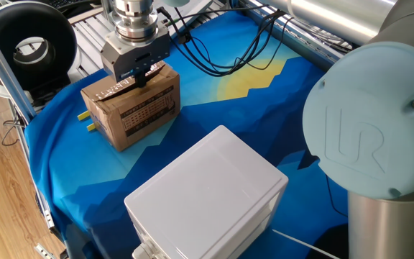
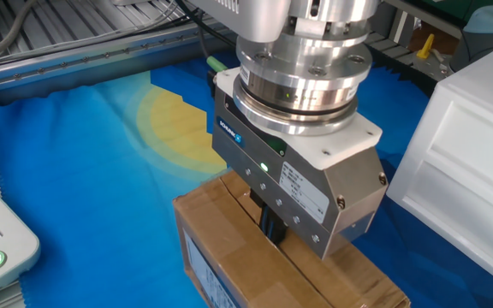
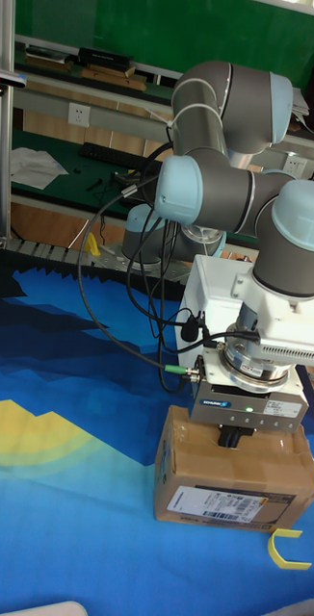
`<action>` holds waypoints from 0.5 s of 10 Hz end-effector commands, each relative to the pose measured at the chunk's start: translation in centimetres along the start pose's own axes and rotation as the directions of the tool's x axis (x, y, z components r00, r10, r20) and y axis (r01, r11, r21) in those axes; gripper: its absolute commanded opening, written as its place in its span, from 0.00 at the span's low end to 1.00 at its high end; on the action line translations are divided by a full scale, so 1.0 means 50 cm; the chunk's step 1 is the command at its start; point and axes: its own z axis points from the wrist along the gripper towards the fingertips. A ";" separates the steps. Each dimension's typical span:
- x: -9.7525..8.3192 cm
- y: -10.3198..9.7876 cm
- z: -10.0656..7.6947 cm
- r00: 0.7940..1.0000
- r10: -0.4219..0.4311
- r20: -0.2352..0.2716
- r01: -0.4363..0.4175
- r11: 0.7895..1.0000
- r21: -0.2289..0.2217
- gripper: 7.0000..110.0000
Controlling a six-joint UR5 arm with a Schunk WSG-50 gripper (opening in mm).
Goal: Cover the box
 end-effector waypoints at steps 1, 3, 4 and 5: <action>-0.001 0.004 0.000 1.000 0.006 0.000 -0.006 1.000 -0.012 0.00; -0.001 0.007 0.000 1.000 0.006 0.001 -0.006 1.000 -0.018 0.00; 0.000 0.004 0.000 1.000 0.004 -0.002 -0.004 1.000 -0.012 0.00; -0.001 0.003 0.000 1.000 0.004 0.000 -0.004 1.000 -0.011 0.00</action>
